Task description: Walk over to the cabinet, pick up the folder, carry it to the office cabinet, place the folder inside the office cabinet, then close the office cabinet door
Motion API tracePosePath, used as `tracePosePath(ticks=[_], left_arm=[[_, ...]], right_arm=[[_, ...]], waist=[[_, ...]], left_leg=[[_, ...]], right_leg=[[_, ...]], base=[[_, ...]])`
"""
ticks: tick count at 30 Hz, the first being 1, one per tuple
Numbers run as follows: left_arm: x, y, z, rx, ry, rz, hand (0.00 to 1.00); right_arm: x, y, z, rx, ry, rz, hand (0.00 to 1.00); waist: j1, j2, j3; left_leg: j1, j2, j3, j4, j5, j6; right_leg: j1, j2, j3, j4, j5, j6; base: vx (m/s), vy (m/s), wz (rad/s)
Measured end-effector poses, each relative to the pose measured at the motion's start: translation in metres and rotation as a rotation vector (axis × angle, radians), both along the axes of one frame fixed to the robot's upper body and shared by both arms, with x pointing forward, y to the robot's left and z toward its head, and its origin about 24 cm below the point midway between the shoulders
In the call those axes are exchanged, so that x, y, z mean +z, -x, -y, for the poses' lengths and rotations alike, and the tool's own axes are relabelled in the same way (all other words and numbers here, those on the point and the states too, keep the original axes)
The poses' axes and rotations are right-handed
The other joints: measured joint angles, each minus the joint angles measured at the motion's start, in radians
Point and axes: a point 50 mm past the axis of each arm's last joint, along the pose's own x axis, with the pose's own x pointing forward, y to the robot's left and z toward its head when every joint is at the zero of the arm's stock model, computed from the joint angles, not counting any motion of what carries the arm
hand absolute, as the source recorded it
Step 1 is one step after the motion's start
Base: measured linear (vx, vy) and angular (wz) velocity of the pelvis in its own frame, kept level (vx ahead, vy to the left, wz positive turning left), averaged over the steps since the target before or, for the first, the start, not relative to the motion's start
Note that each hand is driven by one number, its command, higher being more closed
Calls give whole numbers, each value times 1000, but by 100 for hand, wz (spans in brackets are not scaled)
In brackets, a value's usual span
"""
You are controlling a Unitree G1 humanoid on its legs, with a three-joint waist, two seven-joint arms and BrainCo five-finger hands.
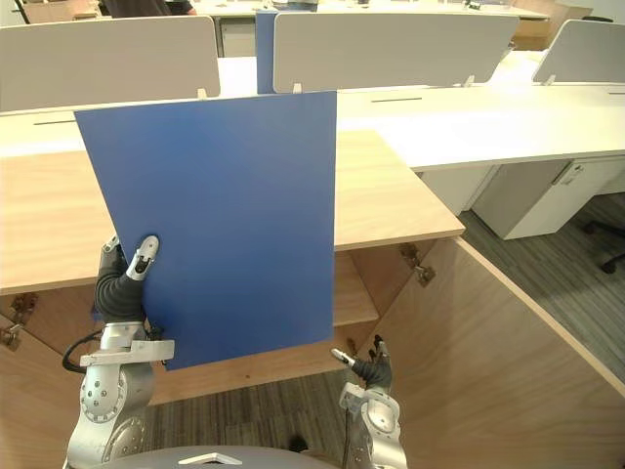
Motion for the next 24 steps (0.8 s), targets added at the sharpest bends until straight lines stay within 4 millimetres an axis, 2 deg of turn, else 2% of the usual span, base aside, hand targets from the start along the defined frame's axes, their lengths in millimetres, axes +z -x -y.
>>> tracePosePath(ticks=[8,16,24], left_arm=[[-6,-2,-15,92,-114,-25,100],[-9,1,-24,141,-154,-40,100],[-8,1,-30,181,-163,-38,100]], right_arm=[[38,-5,-1,-24,1,206,0],[79,-10,-4,-10,-66,448,0],[109,-22,-32,174,-174,628,0]], waist=[[-2,1,10],[-2,5,25],[1,6,28]], left_leg=[[2,0,3,0,-4,5],[-7,-1,12,2,-9,7],[-6,0,30,10,-17,9]], right_leg=[[-1,1,6,-1,0,0],[-15,2,18,-5,0,1],[-18,5,26,-3,5,1]], base=[[-2,4,-1],[-11,10,-4],[-2,17,-5]])
